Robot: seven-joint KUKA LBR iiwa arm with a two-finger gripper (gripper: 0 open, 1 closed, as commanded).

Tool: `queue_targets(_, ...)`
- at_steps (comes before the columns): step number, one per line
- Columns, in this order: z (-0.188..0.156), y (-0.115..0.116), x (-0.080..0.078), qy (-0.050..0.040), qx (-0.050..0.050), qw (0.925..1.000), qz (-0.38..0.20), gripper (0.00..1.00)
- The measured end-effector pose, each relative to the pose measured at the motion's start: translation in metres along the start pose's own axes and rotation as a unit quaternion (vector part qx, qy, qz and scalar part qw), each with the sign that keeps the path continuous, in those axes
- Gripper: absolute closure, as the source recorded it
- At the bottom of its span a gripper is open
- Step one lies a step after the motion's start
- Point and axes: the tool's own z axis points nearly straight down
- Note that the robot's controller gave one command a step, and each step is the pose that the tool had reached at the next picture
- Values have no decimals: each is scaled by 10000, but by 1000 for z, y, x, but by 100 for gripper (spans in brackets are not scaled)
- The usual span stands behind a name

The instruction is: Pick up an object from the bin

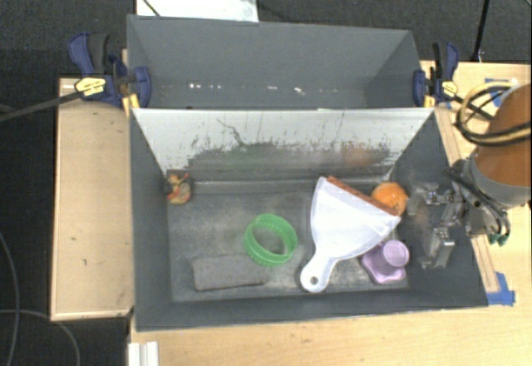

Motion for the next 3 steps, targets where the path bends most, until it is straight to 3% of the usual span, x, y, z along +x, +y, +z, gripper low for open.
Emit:
queue_targets(1,-4,1,-2,-38,8,10000,-25,0)
queue_targets(2,67,25,9,-62,14,10000,-64,0)
queue_targets(3,90,18,19,-53,12,9962,-867,100)
